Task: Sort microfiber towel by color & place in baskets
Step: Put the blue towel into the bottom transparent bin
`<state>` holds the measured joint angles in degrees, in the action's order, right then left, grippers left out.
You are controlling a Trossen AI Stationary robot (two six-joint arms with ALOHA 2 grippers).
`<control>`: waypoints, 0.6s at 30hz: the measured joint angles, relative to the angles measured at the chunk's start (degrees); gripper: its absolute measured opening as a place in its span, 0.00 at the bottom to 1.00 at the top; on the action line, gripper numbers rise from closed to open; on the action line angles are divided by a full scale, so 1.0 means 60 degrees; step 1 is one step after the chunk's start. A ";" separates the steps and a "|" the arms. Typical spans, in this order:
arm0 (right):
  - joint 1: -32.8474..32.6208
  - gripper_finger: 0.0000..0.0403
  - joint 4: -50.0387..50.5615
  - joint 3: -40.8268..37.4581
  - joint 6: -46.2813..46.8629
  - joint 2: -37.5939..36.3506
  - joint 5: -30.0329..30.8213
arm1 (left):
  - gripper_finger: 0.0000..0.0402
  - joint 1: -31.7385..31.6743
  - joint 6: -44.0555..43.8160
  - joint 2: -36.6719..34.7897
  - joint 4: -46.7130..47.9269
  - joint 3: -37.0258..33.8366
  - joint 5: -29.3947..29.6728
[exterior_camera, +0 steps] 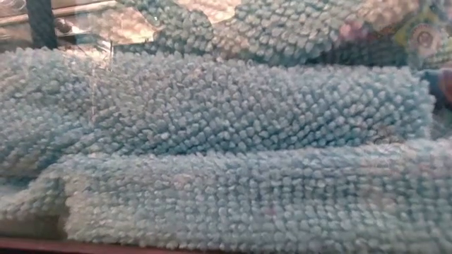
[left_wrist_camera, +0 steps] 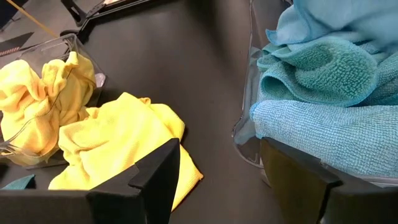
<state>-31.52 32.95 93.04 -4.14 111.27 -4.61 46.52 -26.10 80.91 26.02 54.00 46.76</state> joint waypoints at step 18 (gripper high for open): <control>0.0406 0.05 -0.0407 0.0046 0.0462 0.1948 -0.0588 | 0.57 -0.0004 -0.0015 0.0003 -0.0007 0.0000 0.0000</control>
<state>-29.08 30.51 93.32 -1.36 122.96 -8.14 46.50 -26.20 80.93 25.98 54.00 46.76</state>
